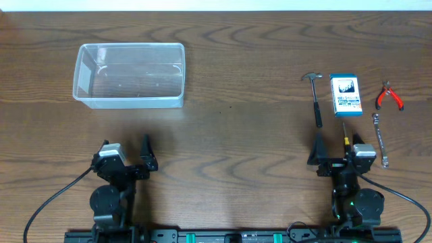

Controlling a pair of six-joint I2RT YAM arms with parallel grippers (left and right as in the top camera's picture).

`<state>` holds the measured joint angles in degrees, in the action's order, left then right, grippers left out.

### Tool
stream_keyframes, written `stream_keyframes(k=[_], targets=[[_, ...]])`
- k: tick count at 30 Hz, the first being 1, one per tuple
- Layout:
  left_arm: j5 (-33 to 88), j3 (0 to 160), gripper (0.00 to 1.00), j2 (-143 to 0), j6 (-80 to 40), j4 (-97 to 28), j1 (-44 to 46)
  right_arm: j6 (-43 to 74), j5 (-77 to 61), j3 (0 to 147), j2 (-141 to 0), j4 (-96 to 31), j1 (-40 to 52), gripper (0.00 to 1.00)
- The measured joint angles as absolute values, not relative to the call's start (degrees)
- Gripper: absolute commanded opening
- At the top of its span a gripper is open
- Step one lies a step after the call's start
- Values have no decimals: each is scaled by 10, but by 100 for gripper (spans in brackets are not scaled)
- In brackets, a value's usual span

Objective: Pack container
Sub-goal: 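Move the right gripper left to the clear plastic box's right rim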

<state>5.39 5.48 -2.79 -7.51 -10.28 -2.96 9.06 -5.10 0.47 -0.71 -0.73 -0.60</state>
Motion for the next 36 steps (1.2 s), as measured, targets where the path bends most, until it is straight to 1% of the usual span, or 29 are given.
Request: stream_keyframes(k=[3, 6, 10, 14, 18, 21, 23, 24, 27, 29, 31, 36], targets=[[58, 113, 98, -73, -69, -177, -30, 105, -117, 4, -7, 32, -6, 99], [55, 214, 98, -146, -34, -240, -30, 116, -183, 9, -7, 45, -6, 99], [1, 397, 98, -281, 20, -323, -30, 122, -220, 37, -17, 38, -6, 99], [-60, 602, 98, -443, 61, -450, -31, 122, -228, 105, -76, 34, -6, 99], [-86, 789, 98, -596, 78, -577, -43, 122, -232, 196, -195, -1, -6, 99], [-95, 925, 98, -712, 86, -677, -53, 121, -249, 295, -320, -63, -7, 99], [-94, 995, 98, -768, 89, -737, -57, 113, -274, 375, -408, -134, -7, 99], [-93, 1023, 98, -787, 90, -755, -58, 110, -284, 404, -439, -146, -7, 99], [-51, 1111, 98, -845, 91, -823, -74, 78, -340, 544, -571, -277, -8, 99], [-14, 1136, 98, -862, 91, -840, -88, 64, -382, 622, -641, -342, -8, 99], [23, 1143, 98, -870, 91, -845, -97, 58, -424, 681, -698, -381, -8, 99], [58, 1143, 98, -883, 89, -839, -100, 76, -510, 719, -771, -364, -8, 99]])
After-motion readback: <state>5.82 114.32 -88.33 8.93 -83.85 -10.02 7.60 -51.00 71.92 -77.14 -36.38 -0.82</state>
